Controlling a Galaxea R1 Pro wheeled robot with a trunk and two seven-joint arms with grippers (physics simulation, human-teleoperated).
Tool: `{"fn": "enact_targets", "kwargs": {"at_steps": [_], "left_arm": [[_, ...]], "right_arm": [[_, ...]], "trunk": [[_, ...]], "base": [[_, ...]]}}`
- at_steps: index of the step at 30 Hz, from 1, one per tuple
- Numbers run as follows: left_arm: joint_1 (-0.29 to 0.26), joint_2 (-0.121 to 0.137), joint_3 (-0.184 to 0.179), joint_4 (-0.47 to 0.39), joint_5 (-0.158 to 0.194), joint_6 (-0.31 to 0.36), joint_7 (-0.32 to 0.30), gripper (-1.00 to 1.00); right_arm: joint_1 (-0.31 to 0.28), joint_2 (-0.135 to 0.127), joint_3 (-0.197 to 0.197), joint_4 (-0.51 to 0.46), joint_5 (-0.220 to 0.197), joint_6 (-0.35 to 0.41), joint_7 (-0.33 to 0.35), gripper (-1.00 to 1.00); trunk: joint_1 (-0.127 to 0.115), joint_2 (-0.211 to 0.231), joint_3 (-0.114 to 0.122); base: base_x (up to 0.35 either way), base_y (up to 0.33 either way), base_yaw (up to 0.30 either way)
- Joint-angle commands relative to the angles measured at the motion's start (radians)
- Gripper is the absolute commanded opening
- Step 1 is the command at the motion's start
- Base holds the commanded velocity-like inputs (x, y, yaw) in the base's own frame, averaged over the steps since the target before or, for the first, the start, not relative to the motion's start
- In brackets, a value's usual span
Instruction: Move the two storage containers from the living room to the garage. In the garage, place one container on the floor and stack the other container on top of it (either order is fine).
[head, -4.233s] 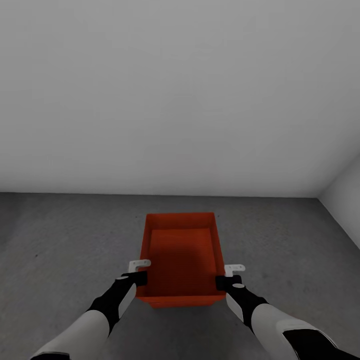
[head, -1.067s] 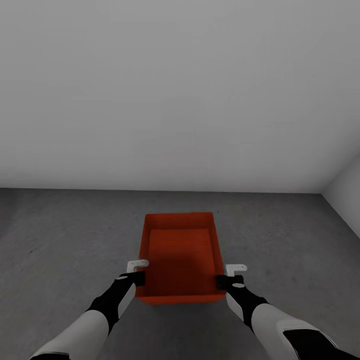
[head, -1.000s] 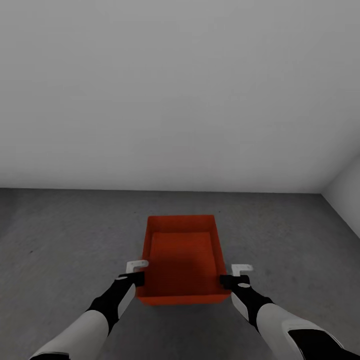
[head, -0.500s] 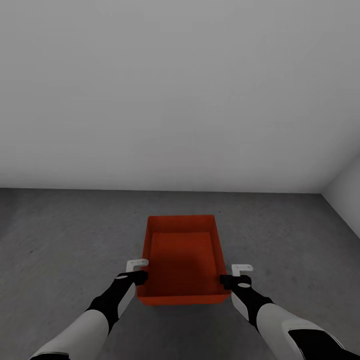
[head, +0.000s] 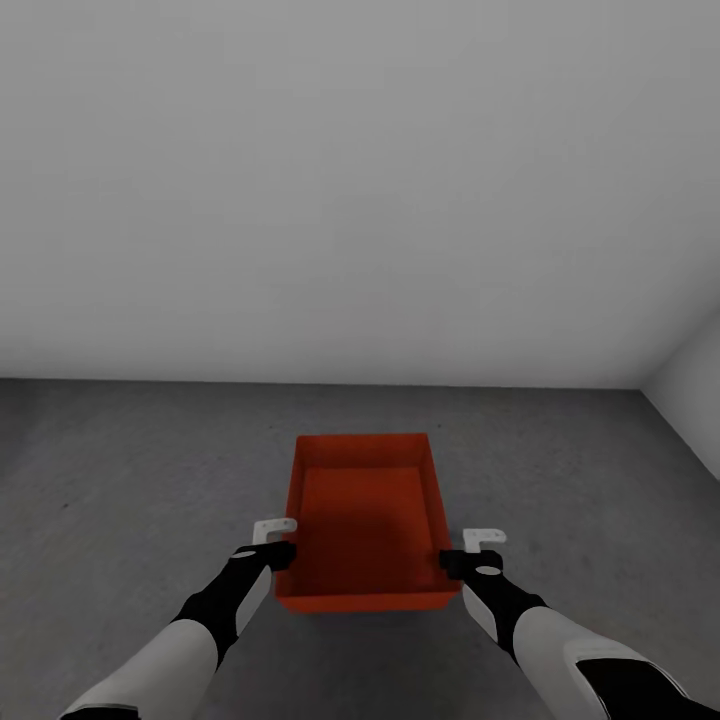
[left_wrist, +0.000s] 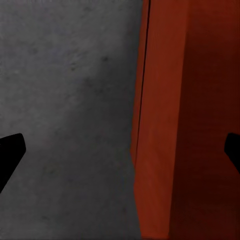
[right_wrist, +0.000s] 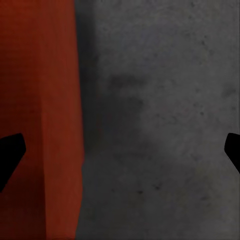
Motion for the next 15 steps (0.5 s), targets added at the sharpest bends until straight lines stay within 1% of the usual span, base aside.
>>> {"fn": "enact_targets", "kwargs": {"at_steps": [1,15], "left_arm": [[0.000,0.000,-0.001,-0.002,0.009,0.005,0.005,1.00],[0.000,0.000,0.001,-0.002,0.009,0.005,0.005,1.00]], "right_arm": [[-0.001,0.000,0.000,0.001,0.004,-0.003,-0.004,1.00],[-0.001,0.000,-0.001,0.001,0.005,-0.003,-0.007,1.00]], "trunk": [[-0.004,0.007,0.003],[-0.058,0.105,0.046]], "base": [[0.000,0.000,0.000],[0.000,0.000,0.000]]}}
